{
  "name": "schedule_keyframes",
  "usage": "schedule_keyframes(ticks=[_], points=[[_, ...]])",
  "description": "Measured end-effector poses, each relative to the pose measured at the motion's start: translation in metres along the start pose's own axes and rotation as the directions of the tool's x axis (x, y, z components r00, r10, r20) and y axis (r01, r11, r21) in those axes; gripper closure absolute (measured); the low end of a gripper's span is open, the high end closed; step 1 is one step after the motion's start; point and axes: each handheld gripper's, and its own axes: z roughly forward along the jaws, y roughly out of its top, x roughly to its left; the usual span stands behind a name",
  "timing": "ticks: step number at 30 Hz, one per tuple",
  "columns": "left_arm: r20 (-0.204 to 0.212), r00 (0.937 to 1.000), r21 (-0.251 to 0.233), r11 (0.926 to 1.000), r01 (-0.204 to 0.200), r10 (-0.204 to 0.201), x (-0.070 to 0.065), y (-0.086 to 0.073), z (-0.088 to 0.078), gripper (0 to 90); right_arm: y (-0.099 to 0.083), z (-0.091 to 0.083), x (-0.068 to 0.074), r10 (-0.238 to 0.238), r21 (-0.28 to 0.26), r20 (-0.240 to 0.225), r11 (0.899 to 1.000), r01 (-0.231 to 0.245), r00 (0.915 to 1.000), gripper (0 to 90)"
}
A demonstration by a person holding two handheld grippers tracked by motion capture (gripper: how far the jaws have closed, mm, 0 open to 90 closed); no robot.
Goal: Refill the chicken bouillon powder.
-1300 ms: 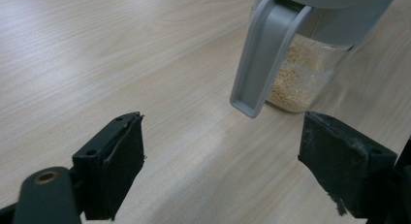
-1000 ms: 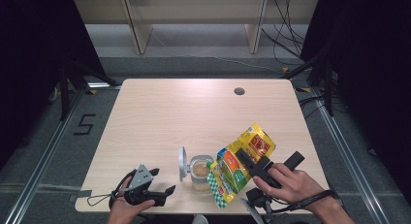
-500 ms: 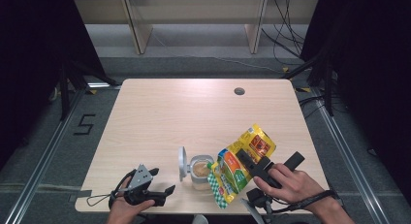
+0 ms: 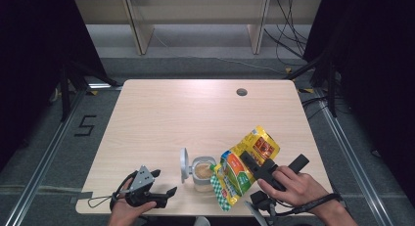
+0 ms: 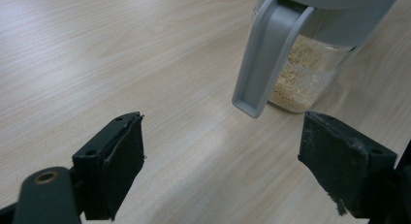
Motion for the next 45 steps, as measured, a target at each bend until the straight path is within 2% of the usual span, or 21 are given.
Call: schedule_keyframes(ticks=[7, 10, 12, 18, 20, 21, 24, 25, 26, 28, 32, 33, 38, 39, 41, 42, 43, 45], points=[[-0.003, 1.0, 0.001, 1.0, -0.002, 0.002, 0.0004, 0.0, 0.0, 15.7, 0.0011, -0.0036, 0.0009, 0.002, 0.007, -0.003, 1.0, -0.002, 1.0, 64.1], [0.006, 0.9998, -0.01, 0.9998, 0.017, -0.017, -0.0008, -0.0004, 0.0013, 15.7, 0.0007, -0.0031, 0.0017, 0.012, 0.001, 0.001, 1.0, -0.012, 0.9999, 64.1], [-0.001, 0.9999, 0.002, 0.9999, -0.011, 0.011, 0.0014, 0.0, 0.0005, 15.7, 0.0003, -0.0023, 0.0021, 0.022, 0.002, 0.007, 1.0, -0.022, 0.9997, 64.3], [-0.001, 1.0, -0.001, 1.0, 0.005, -0.005, 0.0, -0.0002, 0.0002, 15.7, -0.0003, -0.0024, 0.0028, 0.019, 0.011, -0.004, 1.0, -0.019, 0.9998, 64.5], [-0.001, 0.9999, -0.001, 0.9999, -0.011, 0.011, 0.0013, 0.0002, -0.0002, 15.7, -0.0006, -0.003, 0.0028, 0.018, 0.009, -0.003, 1.0, -0.018, 0.9998, 64.5], [0.002, 1.0, -0.004, 1.0, 0.003, -0.003, 0.0005, -0.0001, 0.0001, 15.7, -0.0007, -0.0031, 0.003, 0.015, 0.0, 0.006, 1.0, -0.015, 0.9999, 64.5], [-0.002, 0.9999, 0.003, 0.9999, -0.011, 0.011, 0.0012, -0.0001, 0.0004, 15.7, 0.0006, -0.0047, 0.0039, 0.021, 0.003, 0.006, 1.0, -0.021, 0.9998, 64.5], [0.005, 0.9999, -0.008, 0.9999, 0.012, -0.012, -0.0007, -0.0003, 0.001, 15.7, 0.0013, -0.0054, 0.0027, 0.013, 0.01, -0.009, 1.0, -0.013, 0.9999, 64.6], [0.002, 0.9999, -0.01, 0.9998, 0.015, -0.015, -0.0012, -0.0002, 0.001, 15.7, 0.0016, -0.0049, 0.0039, 0.024, -0.004, 0.004, 1.0, -0.024, 0.9997, 64.6], [-0.003, 1.0, 0.002, 1.0, -0.001, 0.001, 0.0004, -0.0001, 0.0002, 15.7, 0.002, -0.0052, 0.0044, 0.021, -0.007, 0.013, 1.0, -0.021, 0.9997, 64.6], [0.002, 1.0, -0.002, 1.0, 0.002, -0.002, 0.0004, -0.0002, 0.0, 15.7, 0.003, -0.005, 0.0056, 0.022, -0.008, 0.032, 1.0, -0.022, 0.9993, 64.6], [-0.001, 0.9999, 0.001, 0.9999, -0.012, 0.012, 0.0014, 0.0002, -0.0002, 15.7, 0.0032, -0.0052, 0.0058, 0.022, -0.009, 0.031, 1.0, -0.022, 0.9993, 64.6], [-0.004, 1.0, 0.002, 1.0, -0.003, 0.003, 0.0005, 0.0, -0.0003, 15.7, 0.0026, -0.0067, 0.0056, 0.02, -0.005, 0.03, 1.0, -0.02, 0.9994, 64.7], [0.0, 0.9999, 0.001, 0.9999, -0.013, 0.013, 0.0014, 0.0002, -0.0002, 15.7, 0.0023, -0.0071, 0.0044, 0.018, 0.001, 0.011, 1.0, -0.018, 0.9998, 64.7], [-0.003, 1.0, 0.001, 1.0, 0.0, 0.0, 0.0003, 0.0, -0.0002, 15.7, 0.0015, -0.0074, 0.006, 0.029, -0.003, 0.031, 1.0, -0.029, 0.9991, 64.9], [-0.002, 1.0, 0.0, 1.0, 0.002, -0.002, 0.0002, -0.0001, -0.0001, 15.7, 0.0013, -0.0072, 0.0054, 0.026, -0.004, 0.009, 1.0, -0.026, 0.9996, 65.0], [-0.002, 1.0, 0.0, 1.0, 0.001, -0.001, 0.0003, -0.0001, 0.0, 15.7, 0.0013, -0.008, 0.0065, 0.025, -0.002, 0.027, 1.0, -0.025, 0.9993, 65.0], [-0.004, 1.0, 0.001, 1.0, 0.0, 0.0, 0.0003, 0.0, -0.0002, 15.7, 0.0015, -0.0084, 0.0074, 0.025, -0.002, 0.027, 1.0, -0.025, 0.9993, 65.0]])
